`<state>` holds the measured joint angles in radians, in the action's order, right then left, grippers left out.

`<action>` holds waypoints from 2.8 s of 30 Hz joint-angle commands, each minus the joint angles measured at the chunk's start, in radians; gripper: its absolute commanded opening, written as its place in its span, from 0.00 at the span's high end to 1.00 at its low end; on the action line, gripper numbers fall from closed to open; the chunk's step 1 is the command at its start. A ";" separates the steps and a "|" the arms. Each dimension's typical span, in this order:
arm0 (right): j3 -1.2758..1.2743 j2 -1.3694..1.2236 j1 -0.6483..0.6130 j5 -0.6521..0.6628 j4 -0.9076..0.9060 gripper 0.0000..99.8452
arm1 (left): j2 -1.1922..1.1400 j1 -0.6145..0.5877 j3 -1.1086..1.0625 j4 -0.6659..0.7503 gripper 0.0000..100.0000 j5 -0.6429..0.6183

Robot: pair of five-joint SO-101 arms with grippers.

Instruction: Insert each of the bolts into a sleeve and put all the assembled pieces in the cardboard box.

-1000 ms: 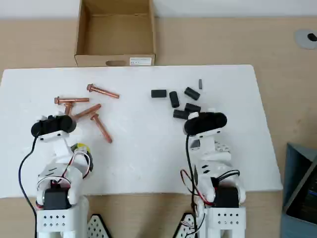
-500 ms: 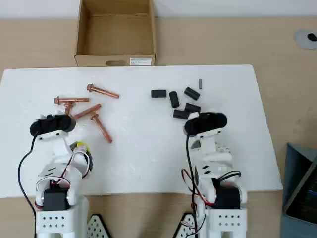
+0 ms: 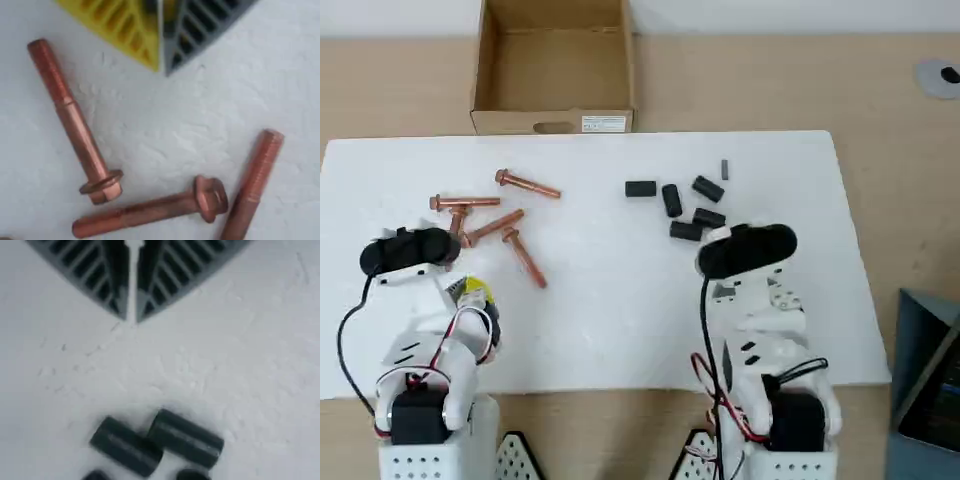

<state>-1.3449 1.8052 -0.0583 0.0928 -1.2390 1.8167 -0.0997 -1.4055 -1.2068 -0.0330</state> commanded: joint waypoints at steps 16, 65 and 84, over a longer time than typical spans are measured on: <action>0.766 -0.891 -0.015 -0.077 -0.003 0.99 | -0.786 -0.018 0.637 -0.002 0.99 0.003; 1.968 -2.482 -0.010 0.506 -0.242 0.82 | -1.896 -0.153 1.275 -0.253 0.86 0.356; 2.328 -2.821 -0.012 0.588 -0.364 0.82 | -1.896 -0.153 1.274 -0.253 0.86 0.356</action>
<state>0.9306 -0.9828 -0.0844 0.6682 -1.6026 -0.0844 -0.2532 -0.1718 -1.4569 0.3168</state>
